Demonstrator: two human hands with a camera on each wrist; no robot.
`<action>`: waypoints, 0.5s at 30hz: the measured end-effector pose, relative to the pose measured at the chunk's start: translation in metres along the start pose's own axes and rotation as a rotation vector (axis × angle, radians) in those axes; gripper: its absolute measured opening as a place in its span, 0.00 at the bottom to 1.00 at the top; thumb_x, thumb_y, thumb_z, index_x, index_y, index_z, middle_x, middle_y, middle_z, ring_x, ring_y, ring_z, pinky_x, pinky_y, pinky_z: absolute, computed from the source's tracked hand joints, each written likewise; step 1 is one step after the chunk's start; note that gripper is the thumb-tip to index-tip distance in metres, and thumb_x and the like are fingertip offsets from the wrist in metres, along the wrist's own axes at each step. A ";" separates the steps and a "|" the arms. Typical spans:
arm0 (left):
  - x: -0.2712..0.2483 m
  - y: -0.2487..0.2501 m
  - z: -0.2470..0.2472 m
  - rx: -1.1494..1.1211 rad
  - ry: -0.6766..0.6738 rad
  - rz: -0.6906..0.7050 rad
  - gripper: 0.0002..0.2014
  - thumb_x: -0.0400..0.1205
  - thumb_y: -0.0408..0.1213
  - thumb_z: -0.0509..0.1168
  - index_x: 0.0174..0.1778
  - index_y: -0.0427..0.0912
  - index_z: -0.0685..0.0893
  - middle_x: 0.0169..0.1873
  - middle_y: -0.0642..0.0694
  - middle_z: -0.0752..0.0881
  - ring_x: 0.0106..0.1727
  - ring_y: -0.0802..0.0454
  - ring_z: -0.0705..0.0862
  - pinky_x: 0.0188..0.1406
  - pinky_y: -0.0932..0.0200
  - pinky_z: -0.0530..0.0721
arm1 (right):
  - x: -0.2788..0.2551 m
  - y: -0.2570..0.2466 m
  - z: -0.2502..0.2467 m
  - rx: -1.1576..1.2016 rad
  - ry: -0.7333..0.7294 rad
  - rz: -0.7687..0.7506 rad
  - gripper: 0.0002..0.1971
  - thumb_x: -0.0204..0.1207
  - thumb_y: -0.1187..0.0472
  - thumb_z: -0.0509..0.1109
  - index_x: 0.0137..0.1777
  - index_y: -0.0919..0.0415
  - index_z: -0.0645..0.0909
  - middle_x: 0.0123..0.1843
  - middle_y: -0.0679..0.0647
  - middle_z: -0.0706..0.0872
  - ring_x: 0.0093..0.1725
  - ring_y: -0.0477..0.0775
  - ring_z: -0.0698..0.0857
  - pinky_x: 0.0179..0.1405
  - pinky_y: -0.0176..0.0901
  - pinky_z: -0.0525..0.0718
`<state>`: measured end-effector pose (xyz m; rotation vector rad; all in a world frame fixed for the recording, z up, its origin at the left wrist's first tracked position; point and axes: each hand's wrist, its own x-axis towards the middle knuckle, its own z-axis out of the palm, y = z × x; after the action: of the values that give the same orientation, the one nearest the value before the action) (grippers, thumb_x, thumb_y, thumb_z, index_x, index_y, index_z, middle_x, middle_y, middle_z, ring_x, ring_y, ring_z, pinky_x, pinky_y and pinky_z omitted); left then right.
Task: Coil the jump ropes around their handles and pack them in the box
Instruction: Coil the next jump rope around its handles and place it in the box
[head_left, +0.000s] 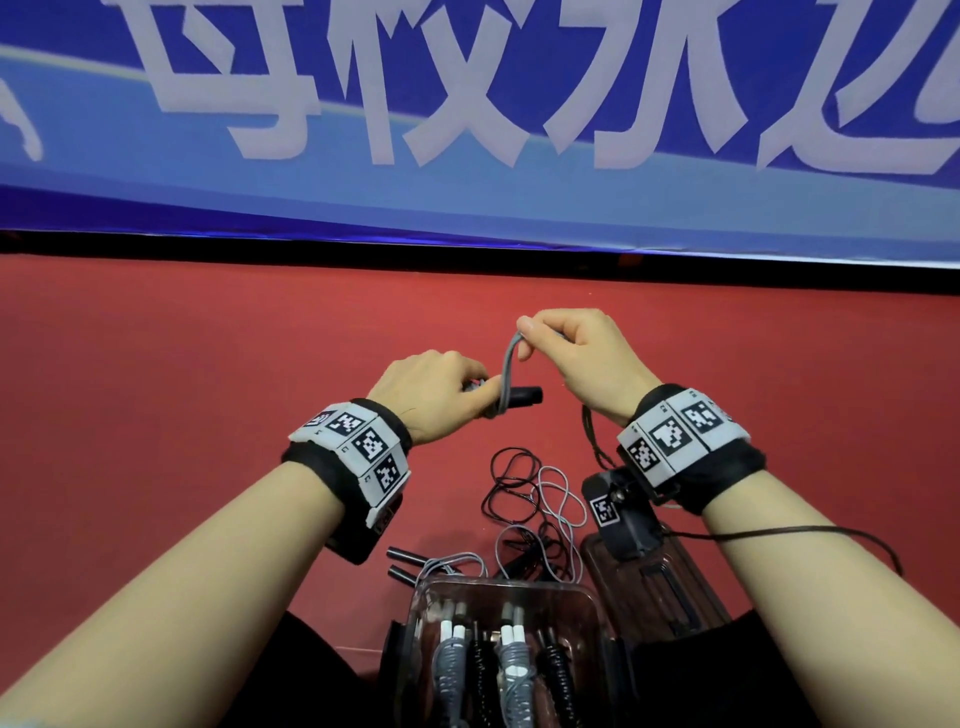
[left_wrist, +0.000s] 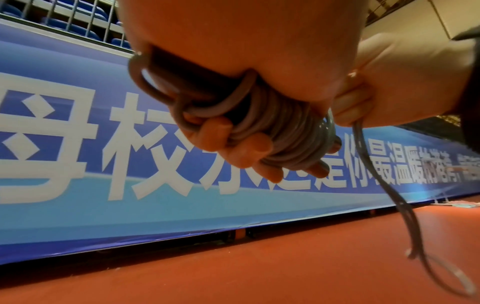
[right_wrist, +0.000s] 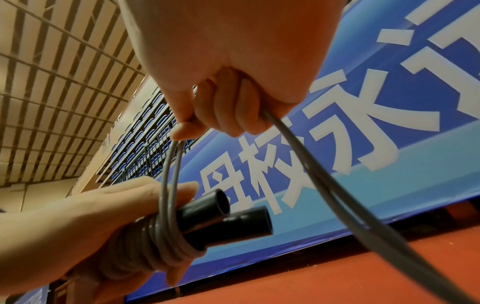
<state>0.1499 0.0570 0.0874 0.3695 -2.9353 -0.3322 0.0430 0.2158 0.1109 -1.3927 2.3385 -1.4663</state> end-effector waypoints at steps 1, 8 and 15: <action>-0.001 0.003 0.000 -0.021 -0.029 0.012 0.24 0.79 0.64 0.49 0.34 0.54 0.83 0.34 0.49 0.88 0.39 0.44 0.85 0.42 0.53 0.82 | 0.001 0.003 -0.001 0.013 -0.007 0.025 0.19 0.84 0.50 0.64 0.31 0.53 0.83 0.22 0.49 0.65 0.23 0.46 0.62 0.26 0.38 0.62; -0.008 0.019 -0.008 -0.407 -0.063 0.041 0.31 0.87 0.61 0.45 0.34 0.46 0.84 0.25 0.48 0.82 0.25 0.51 0.74 0.33 0.54 0.72 | 0.005 0.018 -0.007 0.230 -0.052 0.202 0.19 0.85 0.54 0.63 0.33 0.57 0.83 0.20 0.47 0.61 0.20 0.45 0.58 0.20 0.32 0.59; -0.014 0.023 -0.013 -0.806 -0.043 0.115 0.21 0.78 0.61 0.64 0.35 0.47 0.88 0.30 0.43 0.87 0.26 0.55 0.80 0.19 0.58 0.74 | 0.007 0.014 -0.003 0.377 -0.040 0.263 0.19 0.84 0.53 0.64 0.31 0.56 0.81 0.19 0.45 0.64 0.21 0.45 0.60 0.21 0.36 0.58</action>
<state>0.1606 0.0801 0.1040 0.0702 -2.5488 -1.4262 0.0284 0.2146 0.1050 -0.9713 1.9889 -1.6641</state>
